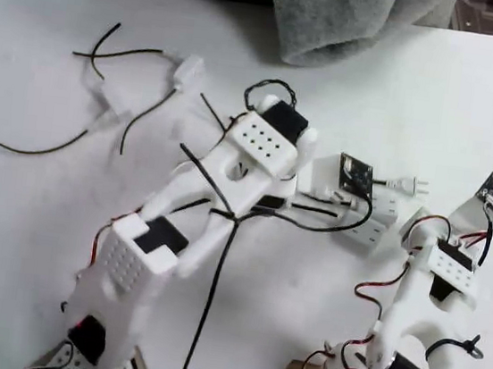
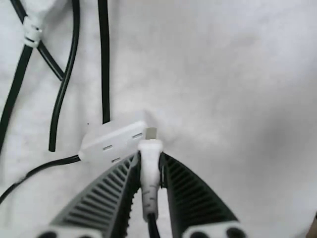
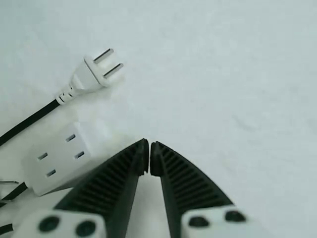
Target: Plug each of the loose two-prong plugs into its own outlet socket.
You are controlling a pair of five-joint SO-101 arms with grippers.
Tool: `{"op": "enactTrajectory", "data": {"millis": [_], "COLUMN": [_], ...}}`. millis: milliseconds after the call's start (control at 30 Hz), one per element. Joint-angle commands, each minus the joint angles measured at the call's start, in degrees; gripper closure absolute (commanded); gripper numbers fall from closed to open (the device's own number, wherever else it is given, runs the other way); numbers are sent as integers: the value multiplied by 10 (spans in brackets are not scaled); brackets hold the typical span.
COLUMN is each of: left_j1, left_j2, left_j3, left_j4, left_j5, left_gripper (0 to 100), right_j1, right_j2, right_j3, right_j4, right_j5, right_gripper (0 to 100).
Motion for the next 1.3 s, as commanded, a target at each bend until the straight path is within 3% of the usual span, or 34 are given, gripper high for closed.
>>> {"op": "enactTrajectory", "data": {"millis": [0, 400, 833, 1267], "left_j1": [-20, -39, -1, -31], "left_j2": [-39, -36, -12, -10], "left_j3": [-5, 13, 8, 13], "left_j4": [-1, -23, -25, -22], "left_j5": [-10, -14, -9, -9], "left_gripper": [976, 976, 976, 976], "right_j1": [-7, -15, -15, -15], "right_j2": [-10, -10, -10, -10], "right_j3": [-12, -13, -13, -13], "right_j4": [-1, -2, -2, -2], "right_j5": [-1, 0, 0, 0], "right_gripper": [978, 978, 977, 976]}}
